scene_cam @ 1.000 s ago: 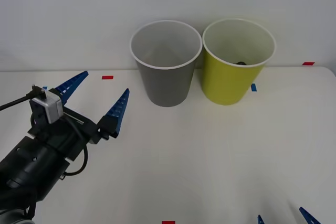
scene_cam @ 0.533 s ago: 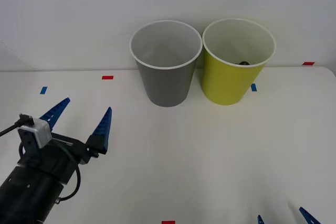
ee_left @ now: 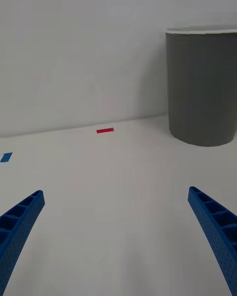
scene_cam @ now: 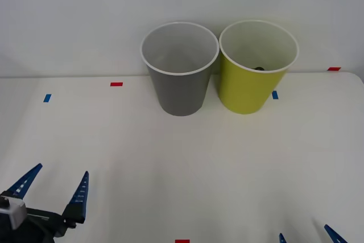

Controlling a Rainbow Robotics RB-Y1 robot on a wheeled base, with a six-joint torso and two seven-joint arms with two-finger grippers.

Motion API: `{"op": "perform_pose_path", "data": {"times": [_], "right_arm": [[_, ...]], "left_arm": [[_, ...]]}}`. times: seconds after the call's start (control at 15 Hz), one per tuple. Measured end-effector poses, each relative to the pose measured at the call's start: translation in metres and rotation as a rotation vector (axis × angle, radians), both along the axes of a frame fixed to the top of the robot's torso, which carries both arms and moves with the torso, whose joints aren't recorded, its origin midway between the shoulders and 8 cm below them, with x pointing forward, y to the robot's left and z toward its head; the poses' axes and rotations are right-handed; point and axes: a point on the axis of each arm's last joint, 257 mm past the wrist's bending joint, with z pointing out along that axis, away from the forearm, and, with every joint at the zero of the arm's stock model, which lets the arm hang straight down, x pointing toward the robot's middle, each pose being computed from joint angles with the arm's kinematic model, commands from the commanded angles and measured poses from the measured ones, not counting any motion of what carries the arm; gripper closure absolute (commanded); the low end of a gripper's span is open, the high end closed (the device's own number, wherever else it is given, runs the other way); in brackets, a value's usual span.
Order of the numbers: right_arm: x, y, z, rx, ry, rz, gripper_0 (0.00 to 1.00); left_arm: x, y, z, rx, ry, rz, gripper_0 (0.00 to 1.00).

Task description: Put cans in the gray bin and PET bottles in the light green bin.

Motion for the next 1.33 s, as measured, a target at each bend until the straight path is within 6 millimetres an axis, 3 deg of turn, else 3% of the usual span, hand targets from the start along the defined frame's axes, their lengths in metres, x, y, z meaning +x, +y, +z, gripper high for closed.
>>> {"op": "perform_pose_path", "data": {"times": [0.27, 0.6, 1.07, 1.33], "right_arm": [[0.000, 0.000, 0.000, 0.000, 0.000, 0.000, 0.00], [0.000, 0.000, 0.000, 0.000, 0.000, 0.000, 0.00], [0.000, 0.000, 0.000, 0.000, 0.000, 0.000, 0.00], [0.000, 0.000, 0.000, 0.000, 0.000, 0.000, 0.00]], "left_arm": [[-0.041, 0.016, -0.035, 0.008, 0.068, 0.048, 0.00], [-0.085, 0.022, -0.048, -0.009, 0.121, 0.091, 0.00], [-0.117, 0.003, -0.073, -0.043, 0.142, 0.079, 0.00], [-0.122, -0.004, -0.077, -0.049, 0.153, 0.068, 0.00]]}}
